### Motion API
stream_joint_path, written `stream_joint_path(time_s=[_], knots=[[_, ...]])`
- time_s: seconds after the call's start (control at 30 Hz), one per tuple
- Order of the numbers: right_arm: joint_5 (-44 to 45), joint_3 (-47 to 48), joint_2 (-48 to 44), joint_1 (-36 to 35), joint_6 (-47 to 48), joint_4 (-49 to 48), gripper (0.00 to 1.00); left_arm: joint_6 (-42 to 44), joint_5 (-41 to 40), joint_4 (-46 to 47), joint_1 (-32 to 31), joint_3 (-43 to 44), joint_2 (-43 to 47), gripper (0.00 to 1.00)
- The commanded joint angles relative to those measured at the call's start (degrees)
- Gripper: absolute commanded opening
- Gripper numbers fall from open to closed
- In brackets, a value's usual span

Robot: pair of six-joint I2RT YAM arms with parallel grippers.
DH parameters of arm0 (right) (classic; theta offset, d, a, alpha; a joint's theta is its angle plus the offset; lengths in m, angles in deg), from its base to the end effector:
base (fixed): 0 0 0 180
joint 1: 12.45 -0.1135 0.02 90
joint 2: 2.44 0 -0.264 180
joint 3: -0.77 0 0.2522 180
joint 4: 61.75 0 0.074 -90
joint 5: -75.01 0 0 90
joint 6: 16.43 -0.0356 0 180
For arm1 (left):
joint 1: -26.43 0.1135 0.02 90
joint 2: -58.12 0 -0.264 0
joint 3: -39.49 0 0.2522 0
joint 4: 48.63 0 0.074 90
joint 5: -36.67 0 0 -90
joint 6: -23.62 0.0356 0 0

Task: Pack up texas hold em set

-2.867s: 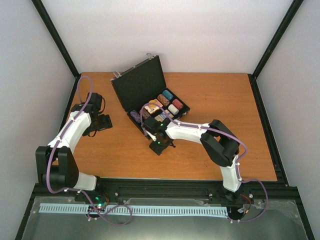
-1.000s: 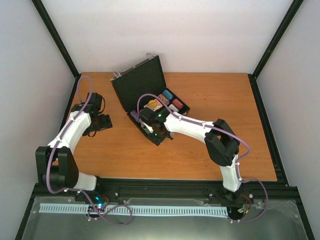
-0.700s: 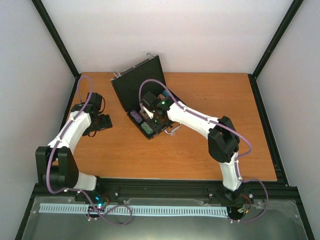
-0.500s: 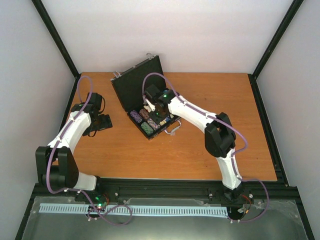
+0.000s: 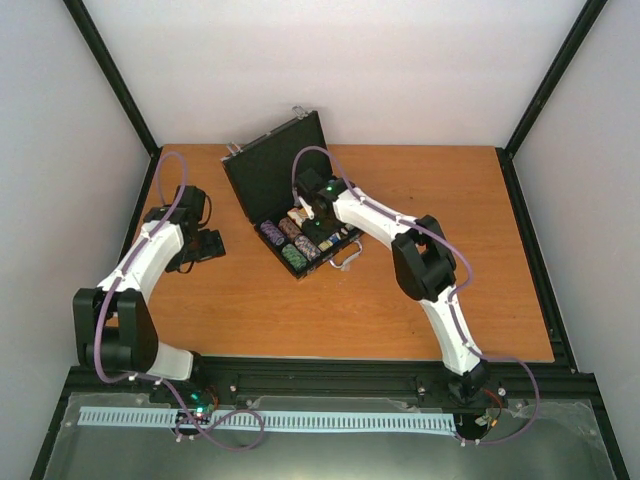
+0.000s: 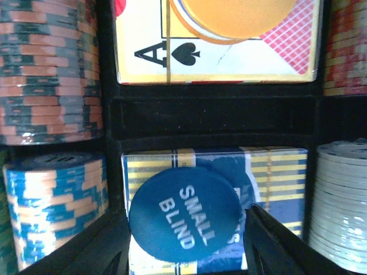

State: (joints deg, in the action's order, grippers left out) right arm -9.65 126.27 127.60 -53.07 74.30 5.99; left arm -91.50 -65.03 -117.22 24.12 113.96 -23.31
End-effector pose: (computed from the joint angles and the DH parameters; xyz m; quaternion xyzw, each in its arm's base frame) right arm 0.3624 0.3064 0.1914 -0.3418 0.9260 0.0092 0.1603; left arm 0.2582 -0.0032 0.2386 -0.2077 0.9649 0.0686 0.1455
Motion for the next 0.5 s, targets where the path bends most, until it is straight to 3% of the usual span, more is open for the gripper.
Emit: stream_joint_path(time_s=[0.0,0.13,0.37,0.47], knots=[[-0.25,1.52,2.14,0.18,0.33,-1.94,0.57,0.95,0.16,1.0,0.23,1.66,-0.57,1.0],[0.58,1.4,2.72,0.44,-0.06,-2.38,0.63,1.04,0.13,1.07,0.28,1.69,-0.9,1.0],[1.2,-0.62,-1.07,0.54,0.16,-2.86,0.94,1.22,1.31,0.89,0.27,2.64,-1.05,1.0],[0.3,-2.22,-3.69,0.54,1.08,-3.41,0.99,1.2,1.61,0.48,0.27,3.76,-0.89,1.0]])
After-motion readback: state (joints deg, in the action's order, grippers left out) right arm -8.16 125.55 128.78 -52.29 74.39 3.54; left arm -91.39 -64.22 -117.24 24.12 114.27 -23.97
